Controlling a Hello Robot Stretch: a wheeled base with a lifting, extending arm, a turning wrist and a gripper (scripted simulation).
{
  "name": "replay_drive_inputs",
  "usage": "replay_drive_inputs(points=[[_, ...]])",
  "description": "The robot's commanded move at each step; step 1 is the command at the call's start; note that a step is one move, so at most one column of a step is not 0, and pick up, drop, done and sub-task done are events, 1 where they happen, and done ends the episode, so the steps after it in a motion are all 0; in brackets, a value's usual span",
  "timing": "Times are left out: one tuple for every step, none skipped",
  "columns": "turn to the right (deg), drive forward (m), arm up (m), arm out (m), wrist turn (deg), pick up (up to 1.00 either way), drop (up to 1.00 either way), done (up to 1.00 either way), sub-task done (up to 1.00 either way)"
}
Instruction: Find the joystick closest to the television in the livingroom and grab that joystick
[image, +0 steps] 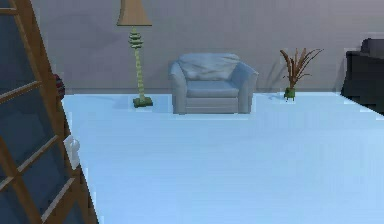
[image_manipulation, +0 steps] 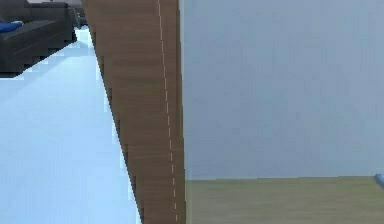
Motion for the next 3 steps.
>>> replay_drive_inputs(points=[[-6.0,0.00,0.00,0.00,0.0,0.00,0.00,0.00,0.00],[0.0,0.15,0.00,0.00,0.0,0.00,0.00,0.00,0.00],[3.0,0.00,0.00,0.00,0.0,0.00,0.00,0.00,0.00]])
